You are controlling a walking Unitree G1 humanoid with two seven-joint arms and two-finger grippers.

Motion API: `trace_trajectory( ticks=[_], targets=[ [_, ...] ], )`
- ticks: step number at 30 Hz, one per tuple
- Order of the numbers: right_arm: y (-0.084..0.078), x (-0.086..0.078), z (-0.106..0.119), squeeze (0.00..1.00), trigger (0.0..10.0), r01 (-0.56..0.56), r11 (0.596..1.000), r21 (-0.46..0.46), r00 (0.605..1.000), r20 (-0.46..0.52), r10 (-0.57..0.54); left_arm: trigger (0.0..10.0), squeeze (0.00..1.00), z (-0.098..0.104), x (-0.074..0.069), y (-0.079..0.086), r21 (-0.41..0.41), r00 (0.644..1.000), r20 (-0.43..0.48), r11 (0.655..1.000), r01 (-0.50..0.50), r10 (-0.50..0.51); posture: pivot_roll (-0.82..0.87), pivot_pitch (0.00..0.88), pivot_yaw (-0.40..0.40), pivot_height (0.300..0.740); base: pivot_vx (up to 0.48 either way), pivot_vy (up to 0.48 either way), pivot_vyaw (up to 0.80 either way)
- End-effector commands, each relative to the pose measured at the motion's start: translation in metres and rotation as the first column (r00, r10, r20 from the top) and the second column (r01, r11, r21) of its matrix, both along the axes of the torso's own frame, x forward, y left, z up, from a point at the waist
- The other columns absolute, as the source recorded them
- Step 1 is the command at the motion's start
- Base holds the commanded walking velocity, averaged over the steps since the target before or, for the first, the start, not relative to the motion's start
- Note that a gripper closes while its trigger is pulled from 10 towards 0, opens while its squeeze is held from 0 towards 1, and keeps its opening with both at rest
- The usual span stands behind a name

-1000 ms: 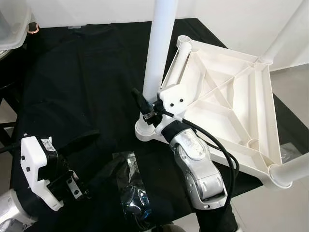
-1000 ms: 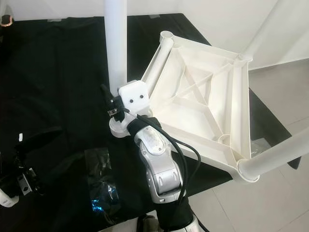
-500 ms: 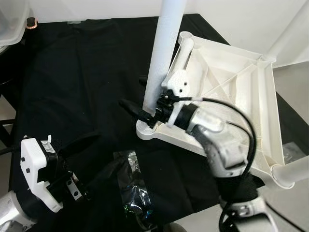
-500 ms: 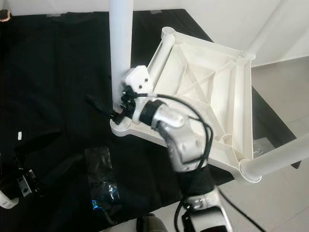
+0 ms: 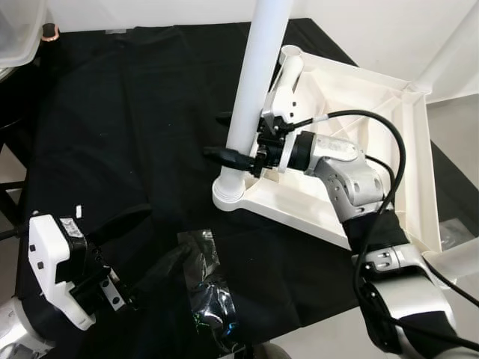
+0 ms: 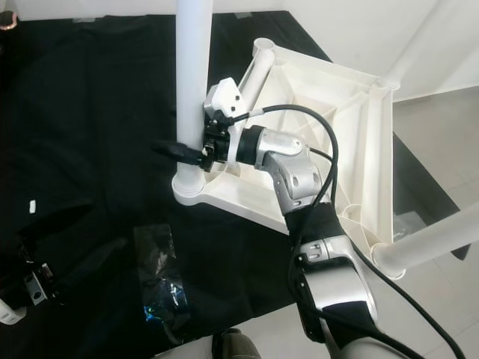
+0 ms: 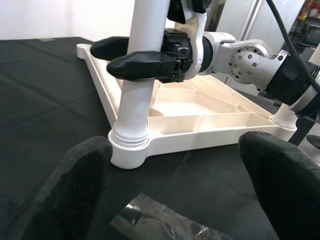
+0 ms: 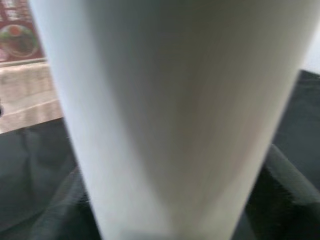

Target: Building children table

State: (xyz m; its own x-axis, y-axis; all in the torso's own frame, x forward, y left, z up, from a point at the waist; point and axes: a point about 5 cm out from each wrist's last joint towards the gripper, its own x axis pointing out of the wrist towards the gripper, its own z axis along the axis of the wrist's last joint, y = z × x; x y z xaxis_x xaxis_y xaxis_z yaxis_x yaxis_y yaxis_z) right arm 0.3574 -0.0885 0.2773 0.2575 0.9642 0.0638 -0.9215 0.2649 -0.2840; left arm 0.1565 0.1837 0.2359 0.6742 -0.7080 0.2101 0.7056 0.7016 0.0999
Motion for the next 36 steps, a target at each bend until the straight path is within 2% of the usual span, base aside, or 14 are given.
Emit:
trace_trajectory(
  ticks=[1,10,12,13,14,15,17,19,28,29,30,32,33,36],
  targets=[
    [-0.006,0.002,0.0,0.0,0.0,-0.006,1.0,-0.005,1.0,0.003,0.006,10.0,0.0,0.001,-0.004,-0.002,0.006,1.0,-0.006,1.0,0.014,-0.014,0.2,0.31,-0.13,0.74,0.0,0.0,0.0],
    [-0.005,-0.008,-0.013,0.0,0.0,-0.033,0.999,0.023,0.998,-0.048,0.034,10.0,0.0,0.001,-0.003,-0.001,0.01,1.0,-0.008,1.0,0.013,-0.013,0.18,0.305,-0.129,0.74,0.0,0.0,0.0],
    [0.003,-0.01,-0.025,0.0,0.0,0.083,0.996,0.039,0.995,-0.067,-0.08,10.0,0.0,0.001,-0.003,-0.001,0.01,1.0,-0.009,1.0,0.014,-0.013,0.18,0.3,-0.135,0.74,0.0,0.0,0.0],
    [0.013,-0.002,-0.042,0.0,0.0,0.481,0.864,0.15,0.874,-0.151,-0.461,10.0,0.0,0.0,-0.003,0.0,0.01,1.0,-0.011,1.0,0.013,-0.013,0.17,0.291,-0.13,0.74,0.0,0.0,0.0],
    [0.013,-0.002,-0.042,0.0,0.0,0.481,0.864,0.15,0.874,-0.151,-0.461,10.0,0.0,0.0,-0.003,0.0,0.01,1.0,-0.011,1.0,0.013,-0.013,0.17,0.291,-0.13,0.74,0.0,0.0,0.0],
    [0.029,-0.027,-0.085,0.0,0.0,0.607,0.792,0.064,0.781,-0.23,-0.58,10.0,0.0,-0.001,-0.002,0.001,0.008,1.0,-0.013,1.0,0.014,-0.014,0.16,0.29,-0.114,0.74,0.0,0.0,0.0],
    [0.029,-0.027,-0.085,0.0,0.0,0.607,0.792,0.064,0.781,-0.23,-0.58,10.0,0.0,-0.001,-0.002,0.001,0.008,1.0,-0.013,1.0,0.014,-0.014,0.16,0.29,-0.114,0.74,0.0,0.0,0.0],
    [0.058,-0.067,-0.118,0.0,0.0,0.679,0.734,-0.032,0.702,-0.265,-0.661,10.0,0.0,-0.001,0.0,-0.002,0.003,0.999,-0.011,1.0,0.03,-0.03,0.17,0.27,-0.11,0.74,0.0,0.0,0.0],
    [0.071,-0.063,-0.105,0.0,0.0,0.626,0.78,-0.001,0.764,-0.205,-0.612,10.0,0.0,-0.001,0.003,-0.003,0.001,0.999,0.004,0.999,0.038,-0.038,0.17,0.25,-0.119,0.74,0.0,0.0,0.0],
    [0.07,-0.063,-0.103,0.0,3.8,0.629,0.778,-0.004,0.762,-0.198,-0.617,10.0,0.0,-0.002,0.003,-0.003,0.003,0.999,0.003,0.999,0.035,-0.036,0.17,0.25,-0.119,0.74,0.0,0.0,0.0],
    [0.07,-0.065,-0.097,0.0,10.0,0.633,0.774,0.013,0.761,-0.198,-0.618,10.0,0.0,-0.002,0.003,-0.002,0.005,0.999,0.003,0.999,0.034,-0.034,0.18,0.25,-0.117,0.74,0.0,0.0,0.0],
    [0.069,-0.066,-0.092,0.0,10.0,0.641,0.767,0.025,0.756,-0.195,-0.625,10.0,0.0,-0.001,0.003,-0.002,0.005,0.999,0.003,0.999,0.034,-0.034,0.18,0.25,-0.117,0.74,0.0,0.0,0.0],
    [0.069,-0.066,-0.083,1.0,10.0,0.608,0.791,0.062,0.783,-0.213,-0.585,10.0,0.0,-0.001,0.003,-0.002,0.006,0.999,0.003,0.999,0.035,-0.035,0.18,0.252,-0.116,0.74,0.0,0.0,0.0],
    [0.07,-0.064,-0.066,1.0,10.0,0.484,0.862,0.149,0.862,-0.25,-0.441,10.0,0.0,-0.001,0.002,-0.002,0.004,0.999,0.003,0.999,0.037,-0.037,0.17,0.257,-0.117,0.74,0.0,0.0,0.0]
  ],
)
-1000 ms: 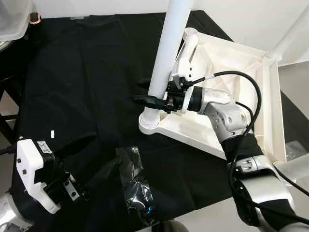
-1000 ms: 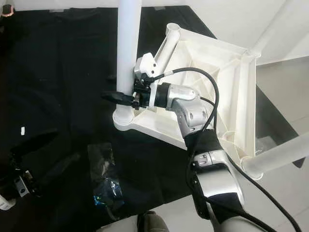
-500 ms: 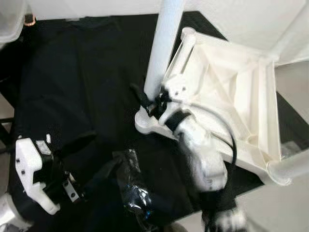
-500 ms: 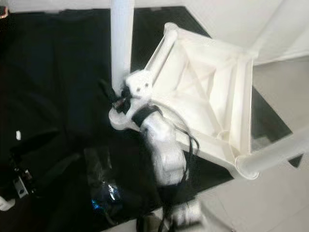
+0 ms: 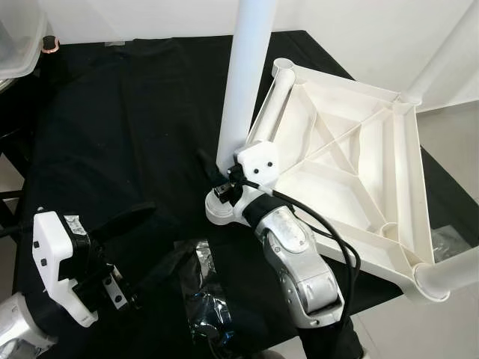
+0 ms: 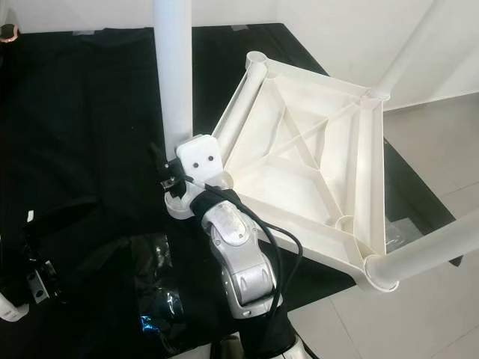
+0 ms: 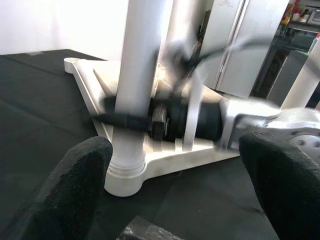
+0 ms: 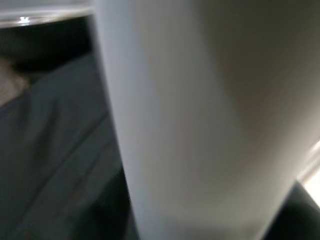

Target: Building children table

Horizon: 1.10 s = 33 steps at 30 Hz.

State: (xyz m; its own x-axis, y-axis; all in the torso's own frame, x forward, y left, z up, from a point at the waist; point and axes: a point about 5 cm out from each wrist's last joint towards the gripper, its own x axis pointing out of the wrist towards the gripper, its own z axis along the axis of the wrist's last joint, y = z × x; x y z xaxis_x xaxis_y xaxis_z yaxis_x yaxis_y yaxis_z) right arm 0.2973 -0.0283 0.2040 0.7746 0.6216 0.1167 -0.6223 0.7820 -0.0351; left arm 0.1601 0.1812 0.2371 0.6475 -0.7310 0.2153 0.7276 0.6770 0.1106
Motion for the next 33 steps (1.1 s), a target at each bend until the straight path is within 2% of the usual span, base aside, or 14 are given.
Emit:
trace_trajectory(
  ticks=[1,3,6,7,8,9,10,11,21,22,23,24,30,33],
  targets=[
    [0.01,-0.004,0.007,1.0,10.0,-0.115,0.993,0.04,0.993,-0.002,0.115,10.0,0.0,-0.002,-0.001,0.0,0.001,1.0,-0.008,1.0,0.003,-0.003,0.17,0.257,-0.117,0.74,0.0,0.0,0.0],
    [0.009,-0.002,0.015,1.0,10.0,-0.188,0.979,0.076,0.982,0.018,0.187,10.0,0.0,-0.002,-0.001,0.0,0.0,1.0,-0.01,1.0,0.004,-0.004,0.17,0.261,-0.114,0.74,0.0,0.0,0.0],
    [0.005,-0.001,0.024,1.0,10.0,-0.37,0.924,0.102,0.929,0.027,0.369,10.0,0.0,-0.003,-0.001,-0.001,0.0,1.0,-0.015,1.0,0.008,-0.008,0.17,0.267,-0.114,0.74,0.0,0.0,0.0],
    [0.0,0.003,0.028,1.0,10.0,-0.417,0.907,0.059,0.909,0.052,0.414,10.0,0.0,-0.003,-0.002,-0.001,0.0,1.0,-0.015,1.0,0.009,-0.009,0.18,0.268,-0.114,0.74,0.0,0.0,0.0],
    [-0.007,0.01,0.033,0.85,10.0,-0.476,0.879,-0.004,0.877,0.077,0.475,10.0,0.0,-0.003,-0.002,-0.001,-0.001,1.0,-0.016,1.0,0.008,-0.008,0.18,0.275,-0.118,0.74,0.0,0.0,0.0],
    [-0.007,0.01,0.033,0.85,10.0,-0.476,0.879,-0.004,0.877,0.077,0.475,10.0,0.0,-0.003,-0.002,-0.001,-0.001,1.0,-0.016,1.0,0.008,-0.008,0.18,0.275,-0.118,0.74,0.0,0.0,0.0],
    [-0.014,0.014,0.038,0.69,10.0,-0.511,0.858,-0.045,0.854,0.088,0.513,10.0,0.0,-0.003,-0.002,-0.001,-0.002,1.0,-0.015,1.0,0.008,-0.008,0.18,0.28,-0.121,0.74,0.0,0.0,0.0],
    [-0.019,0.019,0.042,0.0,10.0,-0.537,0.839,-0.088,0.834,0.099,0.544,10.0,0.0,-0.003,-0.003,-0.001,-0.002,1.0,-0.016,1.0,0.007,-0.007,0.18,0.28,-0.121,0.74,0.0,0.0,0.0],
    [-0.039,0.054,0.066,0.0,9.9,-0.527,0.835,-0.16,0.827,0.127,0.547,10.0,0.0,-0.003,-0.007,-0.002,-0.003,1.0,-0.024,1.0,0.001,-0.001,0.19,0.301,-0.126,0.74,0.0,0.0,0.0],
    [-0.041,0.058,0.068,0.0,4.4,-0.53,0.831,-0.166,0.825,0.126,0.551,10.0,0.0,-0.003,-0.007,-0.002,-0.002,1.0,-0.025,1.0,0.0,0.0,0.19,0.302,-0.127,0.74,0.0,0.0,0.0],
    [-0.041,0.058,0.068,0.0,4.4,-0.53,0.831,-0.166,0.825,0.126,0.551,10.0,0.0,-0.003,-0.007,-0.002,-0.002,1.0,-0.025,1.0,0.0,0.0,0.19,0.302,-0.127,0.74,0.0,0.0,0.0],
    [-0.042,0.059,0.07,0.0,0.0,-0.547,0.819,-0.172,0.813,0.124,0.569,10.0,0.0,-0.003,-0.007,-0.002,-0.002,1.0,-0.027,1.0,-0.001,0.001,0.19,0.305,-0.128,0.74,0.0,0.0,0.0],
    [-0.044,0.06,0.073,0.0,0.0,-0.634,0.747,-0.201,0.743,0.112,0.66,10.0,0.0,-0.002,-0.008,-0.002,-0.001,1.0,-0.029,1.0,-0.006,0.006,0.19,0.308,-0.128,0.74,0.0,0.0,0.0],
    [-0.045,0.059,0.071,0.0,0.0,-0.644,0.737,-0.205,0.734,0.108,0.671,10.0,0.0,-0.002,-0.008,-0.001,0.0,1.0,-0.029,1.0,-0.007,0.007,0.19,0.308,-0.128,0.74,0.0,0.0,0.0]
  ],
)
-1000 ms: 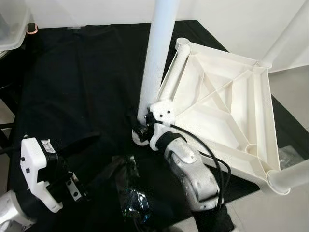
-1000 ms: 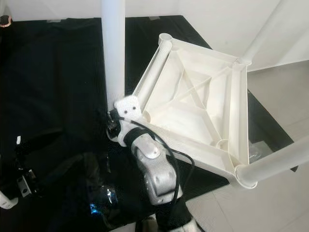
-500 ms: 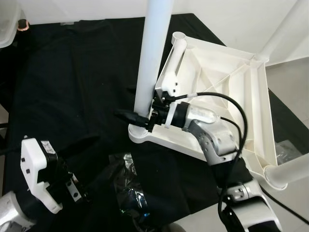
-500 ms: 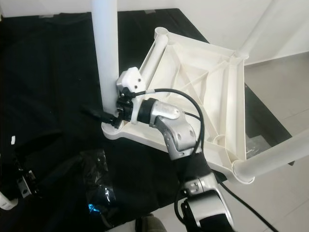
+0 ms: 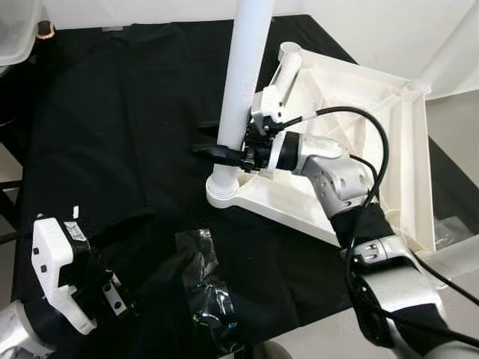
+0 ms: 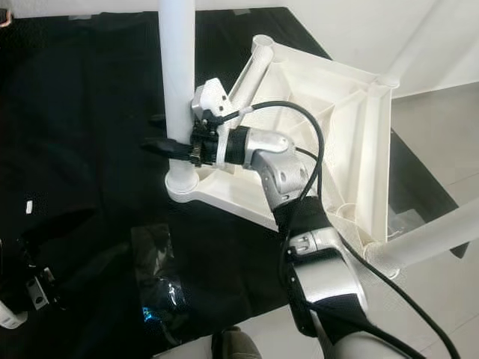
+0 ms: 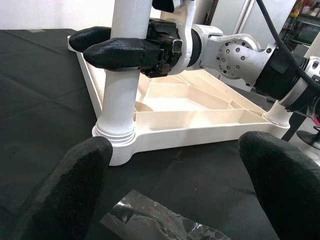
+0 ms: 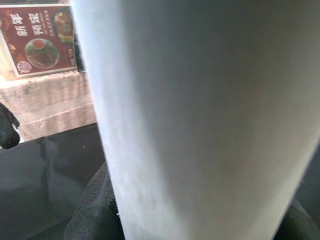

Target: Building children table

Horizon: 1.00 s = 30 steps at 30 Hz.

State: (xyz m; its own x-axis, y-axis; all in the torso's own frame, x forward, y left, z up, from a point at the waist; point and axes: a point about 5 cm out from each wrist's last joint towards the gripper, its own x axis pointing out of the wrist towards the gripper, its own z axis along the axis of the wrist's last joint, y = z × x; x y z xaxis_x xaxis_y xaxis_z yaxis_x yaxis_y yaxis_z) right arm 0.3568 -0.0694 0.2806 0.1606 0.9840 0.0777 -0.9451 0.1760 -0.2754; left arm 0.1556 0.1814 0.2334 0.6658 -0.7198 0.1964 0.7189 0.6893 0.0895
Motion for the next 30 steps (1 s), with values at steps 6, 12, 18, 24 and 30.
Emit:
trace_trajectory(
  ticks=[6,12,18,24,30],
  targets=[
    [-0.006,-0.011,-0.023,0.0,0.0,-0.025,1.0,-0.019,0.999,-0.043,0.024,10.0,0.0,0.002,-0.002,-0.001,0.0,1.0,0.003,1.0,0.011,-0.011,0.18,0.302,-0.126,0.74,0.0,0.0,0.0],
    [0.019,-0.023,-0.094,0.0,0.0,0.685,0.721,-0.104,0.722,-0.038,-0.691,10.0,0.0,0.002,-0.002,0.0,0.0,1.0,0.004,1.0,0.011,-0.011,0.17,0.3,-0.111,0.74,0.0,0.0,0.0],
    [0.063,-0.042,-0.096,0.0,0.0,0.742,0.67,-0.005,0.663,-0.141,-0.735,10.0,0.0,0.003,0.003,-0.003,-0.01,0.999,0.014,0.999,0.032,-0.032,0.17,0.281,-0.109,0.74,0.0,0.0,0.0],
    [0.071,-0.038,-0.087,0.0,10.0,0.705,0.709,-0.004,0.701,-0.144,-0.698,10.0,0.0,0.002,0.005,-0.004,-0.008,0.999,0.017,0.999,0.037,-0.037,0.17,0.271,-0.111,0.74,0.0,0.0,0.0],
    [0.07,-0.043,-0.071,1.0,10.0,0.674,0.738,0.042,0.731,-0.186,-0.657,10.0,0.0,0.002,0.005,-0.003,-0.003,0.999,0.019,0.999,0.035,-0.034,0.17,0.27,-0.114,0.74,0.0,0.0,0.0]
  ],
)
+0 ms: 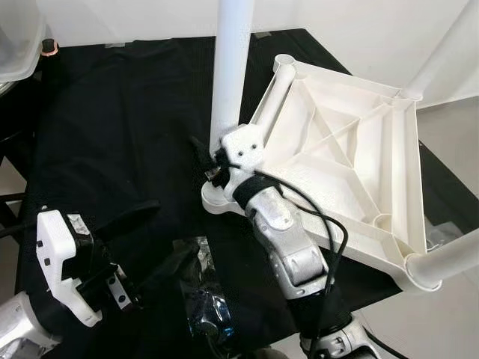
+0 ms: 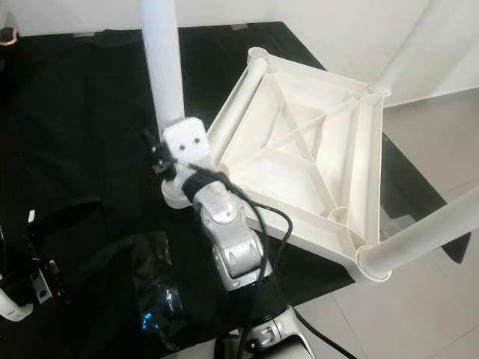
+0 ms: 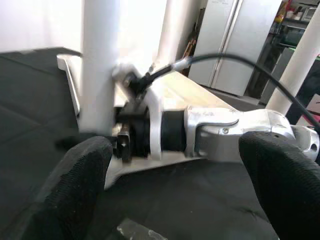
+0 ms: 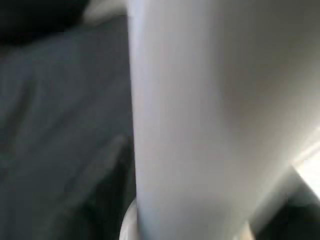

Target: Building children table

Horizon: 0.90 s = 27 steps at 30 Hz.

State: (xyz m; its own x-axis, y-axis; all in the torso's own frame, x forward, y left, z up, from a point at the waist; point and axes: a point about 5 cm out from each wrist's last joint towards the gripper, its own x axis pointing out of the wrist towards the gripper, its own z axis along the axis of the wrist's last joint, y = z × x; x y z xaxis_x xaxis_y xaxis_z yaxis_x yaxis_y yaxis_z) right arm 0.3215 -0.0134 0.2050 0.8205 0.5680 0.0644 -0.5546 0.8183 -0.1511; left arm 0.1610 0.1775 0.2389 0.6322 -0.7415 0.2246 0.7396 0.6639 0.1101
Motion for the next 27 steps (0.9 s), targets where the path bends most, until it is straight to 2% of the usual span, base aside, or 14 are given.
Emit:
trace_trajectory(
  ticks=[1,3,5,6,8,9,14,20,22,23,24,25,26,27],
  targets=[
    [0.011,-0.007,0.016,1.0,10.0,-0.109,0.99,0.094,0.994,0.008,0.109,10.0,0.0,-0.003,-0.001,0.001,0.006,1.0,-0.017,1.0,-0.001,0.002,0.18,0.272,-0.115,0.74,0.0,0.0,0.0],
    [0.007,-0.005,0.033,1.0,10.0,-0.221,0.968,0.117,0.974,0.068,0.214,10.0,0.0,-0.004,-0.001,0.0,0.005,1.0,-0.019,1.0,-0.001,0.001,0.17,0.273,-0.115,0.74,0.0,0.0,0.0],
    [0.007,-0.005,0.033,1.0,10.0,-0.221,0.968,0.117,0.974,0.068,0.214,10.0,0.0,-0.004,-0.001,0.0,0.005,1.0,-0.019,1.0,-0.001,0.001,0.17,0.273,-0.115,0.74,0.0,0.0,0.0],
    [0.004,-0.003,0.041,1.0,10.0,-0.288,0.95,0.121,0.956,0.093,0.278,10.0,0.0,-0.004,-0.001,0.0,0.005,1.0,-0.019,1.0,-0.001,0.001,0.17,0.273,-0.115,0.74,0.0,0.0,0.0],
    [-0.004,0.003,0.049,1.0,10.0,-0.343,0.937,0.07,0.934,0.135,0.332,10.0,0.0,-0.004,-0.002,-0.001,0.004,1.0,-0.02,1.0,0.0,0.0,0.18,0.275,-0.117,0.74,0.0,0.0,0.0],
    [-0.011,0.006,0.056,0.0,10.0,-0.425,0.904,0.042,0.899,0.142,0.415,10.0,0.0,-0.004,-0.003,-0.001,0.003,1.0,-0.021,1.0,0.001,0.0,0.18,0.278,-0.119,0.74,0.0,0.0,0.0],
    [-0.035,0.024,0.073,0.0,10.0,-0.517,0.855,-0.046,0.842,0.154,0.517,10.0,0.0,-0.004,-0.005,-0.002,0.001,1.0,-0.025,1.0,0.0,0.0,0.18,0.289,-0.123,0.74,0.0,0.0,0.0],
    [-0.047,0.037,0.086,0.0,10.0,-0.544,0.836,-0.067,0.819,0.174,0.547,10.0,0.0,-0.004,-0.007,-0.002,0.001,1.0,-0.031,1.0,-0.004,0.004,0.19,0.308,-0.124,0.74,0.0,0.0,0.0],
    [-0.05,0.04,0.092,0.0,10.0,-0.574,0.816,-0.07,0.798,0.176,0.576,10.0,0.0,-0.004,-0.008,-0.001,0.002,0.999,-0.034,1.0,-0.007,0.007,0.2,0.309,-0.124,0.74,0.0,0.0,0.0],
    [-0.052,0.04,0.095,0.0,10.0,-0.624,0.778,-0.077,0.761,0.166,0.627,10.0,0.0,-0.004,-0.009,-0.001,0.002,0.999,-0.037,1.0,-0.01,0.01,0.2,0.318,-0.125,0.74,0.0,0.0,0.0],
    [-0.053,0.04,0.096,0.0,3.0,-0.663,0.744,-0.081,0.729,0.156,0.666,10.0,0.0,-0.004,-0.01,-0.001,0.004,0.999,-0.039,1.0,-0.012,0.012,0.2,0.322,-0.125,0.74,0.0,0.0,0.0],
    [-0.053,0.04,0.096,0.0,3.0,-0.663,0.744,-0.081,0.729,0.156,0.666,10.0,0.0,-0.004,-0.01,-0.001,0.004,0.999,-0.039,1.0,-0.012,0.012,0.2,0.322,-0.125,0.74,0.0,0.0,0.0],
    [-0.053,0.041,0.097,0.0,0.0,-0.678,0.73,-0.093,0.715,0.147,0.683,10.0,0.0,-0.004,-0.011,0.0,0.005,0.999,-0.042,1.0,-0.014,0.015,0.2,0.323,-0.126,0.74,0.0,0.0,0.0],
    [-0.053,0.041,0.097,0.0,0.0,-0.678,0.73,-0.093,0.715,0.147,0.683,10.0,0.0,-0.004,-0.011,0.0,0.005,0.999,-0.042,1.0,-0.014,0.015,0.2,0.323,-0.126,0.74,0.0,0.0,0.0]
  ],
)
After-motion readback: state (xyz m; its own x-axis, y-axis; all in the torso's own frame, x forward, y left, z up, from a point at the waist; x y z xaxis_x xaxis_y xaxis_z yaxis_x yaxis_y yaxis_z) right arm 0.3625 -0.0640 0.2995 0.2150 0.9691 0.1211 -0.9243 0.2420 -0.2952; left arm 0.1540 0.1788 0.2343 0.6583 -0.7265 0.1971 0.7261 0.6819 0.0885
